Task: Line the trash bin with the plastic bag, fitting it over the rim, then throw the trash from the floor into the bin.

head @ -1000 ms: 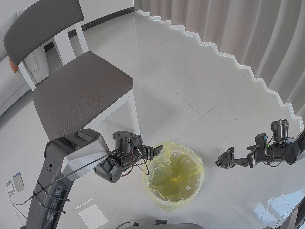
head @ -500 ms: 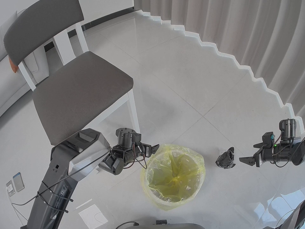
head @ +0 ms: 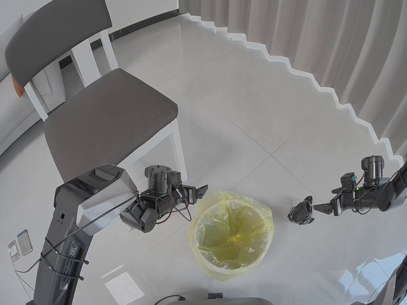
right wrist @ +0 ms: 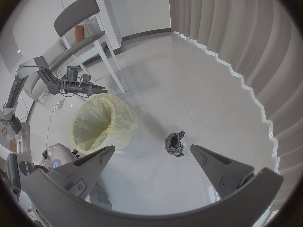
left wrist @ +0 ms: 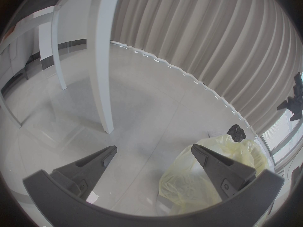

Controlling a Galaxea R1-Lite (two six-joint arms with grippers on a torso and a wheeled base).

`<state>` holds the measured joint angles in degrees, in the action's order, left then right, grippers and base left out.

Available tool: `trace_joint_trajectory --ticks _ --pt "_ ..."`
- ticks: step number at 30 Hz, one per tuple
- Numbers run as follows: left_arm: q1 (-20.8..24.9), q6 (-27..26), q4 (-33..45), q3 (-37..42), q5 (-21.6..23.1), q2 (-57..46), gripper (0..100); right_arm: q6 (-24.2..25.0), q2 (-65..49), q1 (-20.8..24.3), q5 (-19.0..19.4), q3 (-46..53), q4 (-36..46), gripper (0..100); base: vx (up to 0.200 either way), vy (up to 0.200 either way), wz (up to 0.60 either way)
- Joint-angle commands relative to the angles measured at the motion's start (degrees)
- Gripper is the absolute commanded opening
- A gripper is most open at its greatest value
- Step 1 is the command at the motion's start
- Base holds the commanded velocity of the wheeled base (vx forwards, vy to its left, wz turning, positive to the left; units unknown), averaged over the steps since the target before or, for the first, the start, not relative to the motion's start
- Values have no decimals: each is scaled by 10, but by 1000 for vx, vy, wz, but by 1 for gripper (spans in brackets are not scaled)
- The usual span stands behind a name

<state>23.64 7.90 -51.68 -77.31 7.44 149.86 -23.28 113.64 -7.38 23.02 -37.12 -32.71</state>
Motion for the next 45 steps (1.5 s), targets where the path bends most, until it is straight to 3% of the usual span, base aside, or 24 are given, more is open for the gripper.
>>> trace_joint_trajectory --ticks 1,7,16,20,24,31,40,45 --pt "11 2 -55 90 1 -75 100 -1 130 -3 -3 -90 2 100 0 0 0" --pt "16 2 -84 149 1 -116 100 -3 216 -10 -3 -200 31 100 0 0 0" --pt "20 2 -125 218 -1 -139 100 -3 285 -8 -18 -371 183 100 0 0 0" --pt "21 5 -145 239 9 -140 100 -3 294 -8 -20 -386 186 100 -50 -50 0" --pt "19 7 -151 266 55 -164 100 -3 302 -8 -21 -398 194 100 -200 -200 0" --pt "16 29 -185 269 58 -167 100 -2 314 -5 -23 -422 206 100 -200 -200 0" --pt "19 43 -202 269 54 -160 100 3 351 8 -28 -480 213 100 0 0 0" --pt "14 42 -208 271 52 -158 100 22 359 42 -28 -500 214 100 0 0 0"
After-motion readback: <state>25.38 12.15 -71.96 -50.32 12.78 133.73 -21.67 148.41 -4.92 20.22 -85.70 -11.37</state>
